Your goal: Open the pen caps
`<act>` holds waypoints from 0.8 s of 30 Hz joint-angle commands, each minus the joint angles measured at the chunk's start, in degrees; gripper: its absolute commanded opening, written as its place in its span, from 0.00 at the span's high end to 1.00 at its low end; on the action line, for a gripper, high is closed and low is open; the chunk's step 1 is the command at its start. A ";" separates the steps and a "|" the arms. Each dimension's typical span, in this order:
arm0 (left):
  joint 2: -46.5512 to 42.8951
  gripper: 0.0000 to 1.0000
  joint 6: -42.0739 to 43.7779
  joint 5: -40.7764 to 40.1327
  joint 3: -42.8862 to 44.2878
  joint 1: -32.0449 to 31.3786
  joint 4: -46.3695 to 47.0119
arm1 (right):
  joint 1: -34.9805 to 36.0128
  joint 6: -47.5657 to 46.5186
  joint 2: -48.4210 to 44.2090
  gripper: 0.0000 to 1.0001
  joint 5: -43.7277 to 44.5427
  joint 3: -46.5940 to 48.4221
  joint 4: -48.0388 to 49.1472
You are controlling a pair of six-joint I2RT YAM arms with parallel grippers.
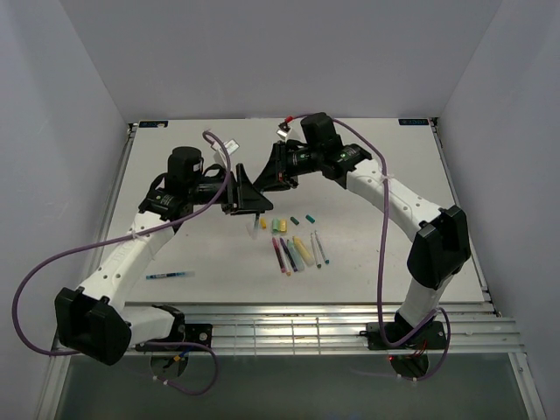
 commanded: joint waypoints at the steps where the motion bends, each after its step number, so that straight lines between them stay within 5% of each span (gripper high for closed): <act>1: -2.82 0.32 1.34 -0.20 -0.67 -1.78 -0.78 | -0.69 2.65 -2.36 0.92 4.65 0.74 0.08; 8: -8.01 0.36 0.55 -0.64 -6.56 -2.05 -1.13 | -1.92 1.68 -0.07 0.92 4.21 7.33 -3.96; 16: -9.95 0.60 0.11 -1.07 -9.81 -2.05 -1.93 | -2.45 1.86 1.07 0.92 2.63 8.47 -4.31; 24: -7.67 0.61 0.99 -0.73 -8.32 -2.05 -1.84 | -2.36 0.63 0.46 0.92 0.78 6.90 -3.79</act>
